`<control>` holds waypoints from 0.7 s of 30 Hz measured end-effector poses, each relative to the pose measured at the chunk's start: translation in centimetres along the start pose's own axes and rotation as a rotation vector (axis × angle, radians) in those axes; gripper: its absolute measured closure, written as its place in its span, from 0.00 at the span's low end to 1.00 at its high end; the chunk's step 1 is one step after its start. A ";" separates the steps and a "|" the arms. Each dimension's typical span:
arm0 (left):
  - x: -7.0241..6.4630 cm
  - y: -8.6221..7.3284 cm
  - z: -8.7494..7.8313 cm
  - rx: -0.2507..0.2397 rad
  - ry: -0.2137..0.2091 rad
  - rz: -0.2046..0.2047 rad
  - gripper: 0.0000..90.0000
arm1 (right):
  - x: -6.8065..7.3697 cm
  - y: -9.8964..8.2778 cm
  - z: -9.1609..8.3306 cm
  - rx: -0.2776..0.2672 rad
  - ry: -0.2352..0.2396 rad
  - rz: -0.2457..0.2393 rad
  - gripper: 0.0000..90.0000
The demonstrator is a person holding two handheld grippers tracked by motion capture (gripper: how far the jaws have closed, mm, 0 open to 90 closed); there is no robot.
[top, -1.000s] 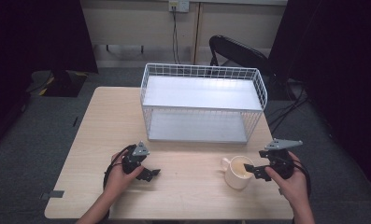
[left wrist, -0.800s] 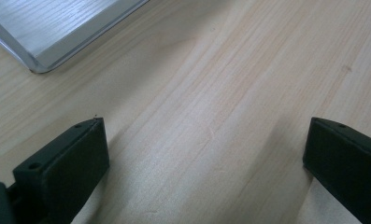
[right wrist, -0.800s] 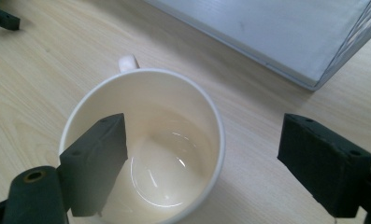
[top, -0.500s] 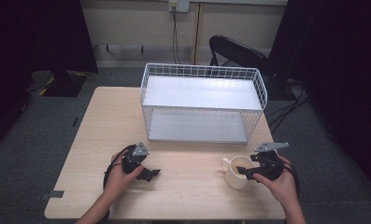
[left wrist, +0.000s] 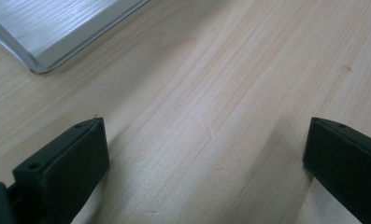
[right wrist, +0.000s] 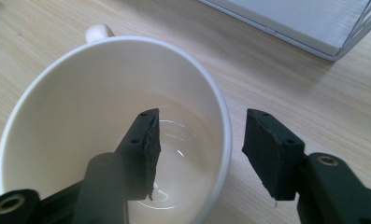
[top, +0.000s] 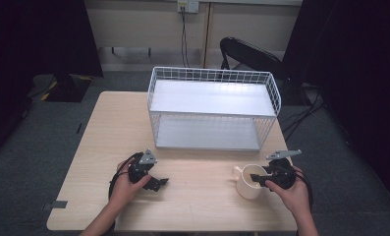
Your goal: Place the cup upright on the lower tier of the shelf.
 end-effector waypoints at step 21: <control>0.0 0.0 0.0 0.001 0.000 -0.001 0.00 | 0.4 0.2 0.3 0.014 -0.020 -0.044 0.85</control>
Point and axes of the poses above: each handheld gripper's, and its own axes: z roughly forward along the jaws, y roughly out of its top, x roughly to its left, the point moved 2 cm from there along z, roughly forward along the jaws, and after that the axes turned 14 degrees about -x, right-handed, at the moved point
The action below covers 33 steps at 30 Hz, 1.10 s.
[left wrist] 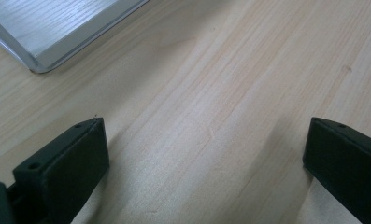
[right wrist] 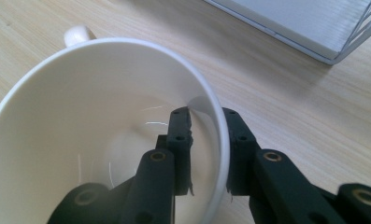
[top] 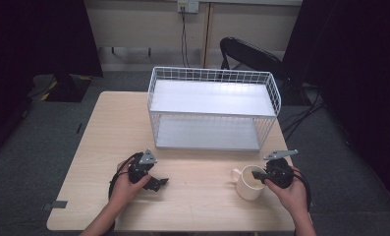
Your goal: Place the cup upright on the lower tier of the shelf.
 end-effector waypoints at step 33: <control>0.0 0.0 0.0 0.000 -0.001 0.000 0.00 | -0.5 0.0 -1.6 -0.145 -0.068 0.068 0.92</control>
Point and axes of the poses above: each handheld gripper's, and its own axes: z roughly forward along the jaws, y roughly out of its top, x roughly to its left, the point moved 2 cm from there along z, roughly forward along the jaws, and after that the axes turned 14 degrees about -x, right-handed, at the moved point
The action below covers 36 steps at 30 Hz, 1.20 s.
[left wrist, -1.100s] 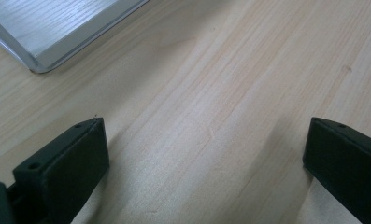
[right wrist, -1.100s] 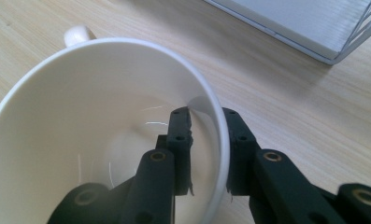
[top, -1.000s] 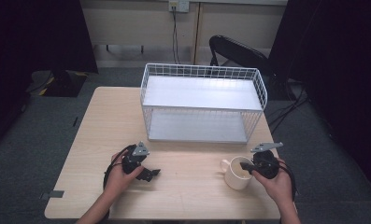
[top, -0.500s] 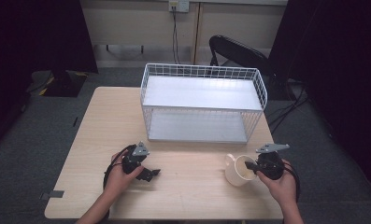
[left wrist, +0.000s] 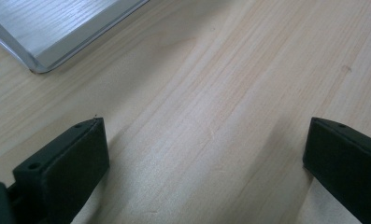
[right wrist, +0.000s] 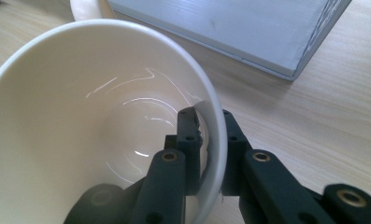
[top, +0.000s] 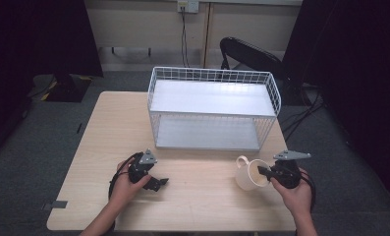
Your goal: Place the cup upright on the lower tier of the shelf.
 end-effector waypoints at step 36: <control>0.0 0.0 0.0 -0.002 -0.001 -0.002 0.00 | 0.9 3.1 4.1 -0.130 -0.146 0.037 0.92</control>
Point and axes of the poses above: each handheld gripper's, and its own axes: z roughly forward along the jaws, y roughly out of its top, x roughly to its left, the point moved 2 cm from there along z, roughly forward along the jaws, and after that the axes turned 14 degrees about -x, right-handed, at the moved point
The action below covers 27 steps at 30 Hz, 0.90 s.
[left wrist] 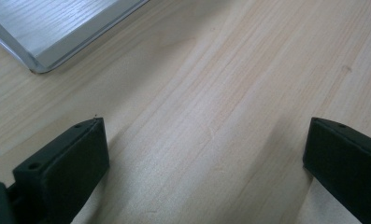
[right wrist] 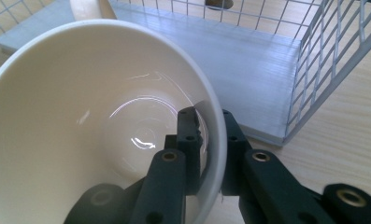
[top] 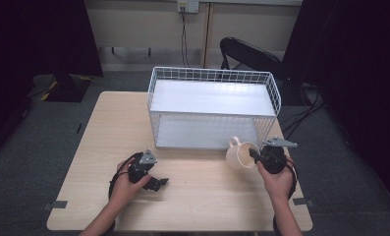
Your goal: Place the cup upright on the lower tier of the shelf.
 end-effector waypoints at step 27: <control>0.0 0.0 0.0 0.000 0.001 0.000 0.00 | 0.8 0.8 1.8 -0.090 -0.079 0.030 0.92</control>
Point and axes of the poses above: each handheld gripper's, and its own axes: z roughly forward along the jaws, y roughly out of its top, x roughly to its left, the point moved 2 cm from there along z, roughly forward along the jaws, and after that the axes turned 14 degrees about -x, right-handed, at the moved point
